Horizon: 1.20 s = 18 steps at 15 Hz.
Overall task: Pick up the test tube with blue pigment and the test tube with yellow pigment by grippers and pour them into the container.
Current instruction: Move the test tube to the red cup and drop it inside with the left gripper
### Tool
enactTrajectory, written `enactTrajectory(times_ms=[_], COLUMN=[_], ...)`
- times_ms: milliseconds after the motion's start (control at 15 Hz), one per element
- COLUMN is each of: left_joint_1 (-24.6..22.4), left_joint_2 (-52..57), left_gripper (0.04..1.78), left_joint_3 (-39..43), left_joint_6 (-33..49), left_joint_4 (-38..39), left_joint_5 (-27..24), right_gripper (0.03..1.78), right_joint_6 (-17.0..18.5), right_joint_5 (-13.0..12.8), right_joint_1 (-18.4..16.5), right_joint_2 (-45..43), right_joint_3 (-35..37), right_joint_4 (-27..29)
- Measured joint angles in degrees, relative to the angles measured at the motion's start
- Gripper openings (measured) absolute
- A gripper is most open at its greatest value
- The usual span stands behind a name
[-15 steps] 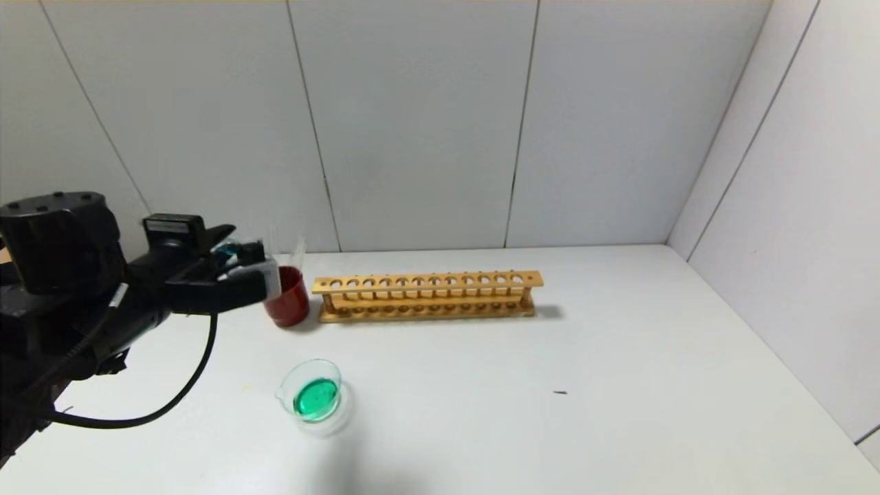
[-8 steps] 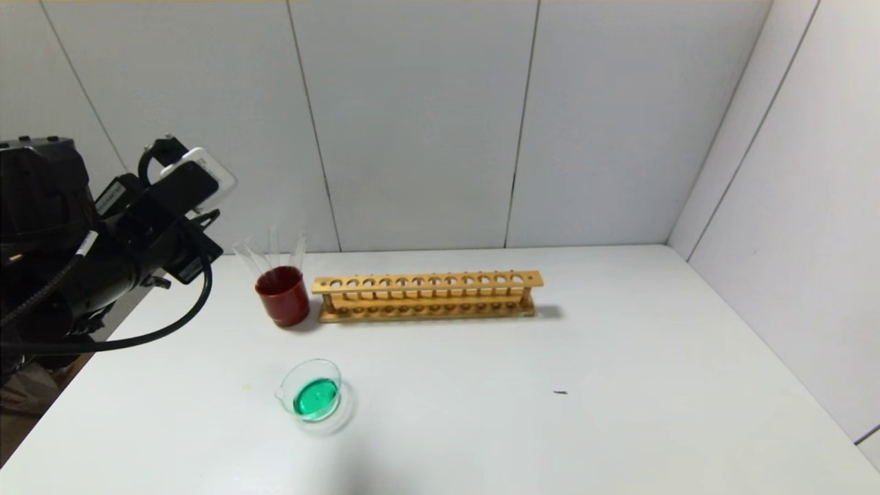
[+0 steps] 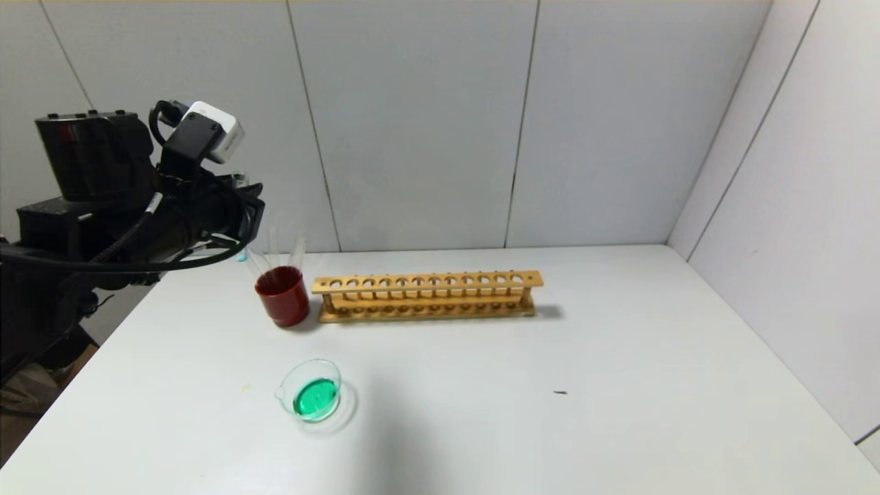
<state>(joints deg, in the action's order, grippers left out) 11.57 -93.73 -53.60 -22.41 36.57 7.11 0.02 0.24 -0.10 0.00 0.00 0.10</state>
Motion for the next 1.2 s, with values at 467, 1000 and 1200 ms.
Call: enactTrajectory(times_ms=[467,1000,1200], left_joint_1=[-0.4,-2.7,-3.1], left_joint_2=[-10.4,-18.7,-20.5], left_gripper=[0.32,0.32,0.32], left_joint_3=[-2.4,0.0,1.6], left_joint_6=[5.2,6.6,6.9], left_joint_4=[7.7,16.3,20.2], left_joint_5=[-0.8,-0.9,-0.9], right_gripper=[1.75,1.75,1.75], right_joint_6=[0.0,0.0,0.0], right_joint_5=[0.0,0.0,0.0], right_joint_1=[0.0,0.0,0.0], right_joint_2=[0.0,0.0,0.0], right_joint_3=[0.0,0.0,0.0], right_joint_4=[0.0,0.0,0.0])
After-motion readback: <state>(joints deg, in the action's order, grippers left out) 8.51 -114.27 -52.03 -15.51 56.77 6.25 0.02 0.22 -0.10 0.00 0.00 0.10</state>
